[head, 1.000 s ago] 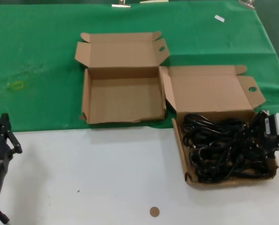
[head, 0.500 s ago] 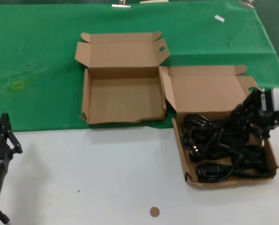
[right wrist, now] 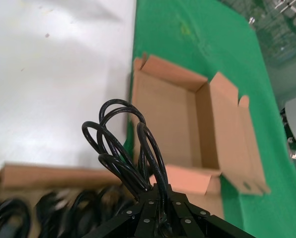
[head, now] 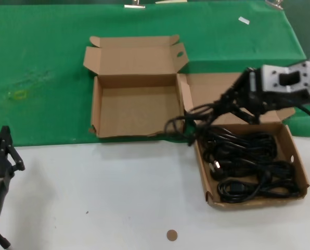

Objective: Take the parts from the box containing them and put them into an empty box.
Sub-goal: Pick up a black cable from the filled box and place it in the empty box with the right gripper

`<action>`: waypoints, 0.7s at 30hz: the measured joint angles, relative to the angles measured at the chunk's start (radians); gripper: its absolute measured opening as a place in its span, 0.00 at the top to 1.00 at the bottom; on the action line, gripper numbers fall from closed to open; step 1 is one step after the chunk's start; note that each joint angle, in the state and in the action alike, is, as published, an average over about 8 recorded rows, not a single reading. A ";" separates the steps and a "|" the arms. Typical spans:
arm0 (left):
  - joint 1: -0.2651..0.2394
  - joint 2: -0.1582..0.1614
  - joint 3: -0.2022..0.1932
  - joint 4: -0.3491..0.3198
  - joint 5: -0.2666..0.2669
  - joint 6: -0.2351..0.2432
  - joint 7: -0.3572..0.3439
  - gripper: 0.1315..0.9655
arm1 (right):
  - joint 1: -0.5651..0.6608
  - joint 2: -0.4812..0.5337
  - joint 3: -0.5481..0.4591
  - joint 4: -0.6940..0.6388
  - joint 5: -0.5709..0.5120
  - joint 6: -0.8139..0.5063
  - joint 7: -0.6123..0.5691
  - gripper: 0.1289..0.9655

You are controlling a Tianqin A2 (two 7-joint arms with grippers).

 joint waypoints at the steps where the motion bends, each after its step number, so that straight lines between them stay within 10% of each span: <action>1: 0.000 0.000 0.000 0.000 0.000 0.000 0.000 0.99 | 0.012 -0.017 -0.006 -0.008 -0.007 0.002 0.003 0.97; 21: 0.000 0.000 0.000 0.000 0.000 0.000 0.000 0.99 | 0.157 -0.324 -0.118 -0.261 -0.140 0.091 0.049 0.97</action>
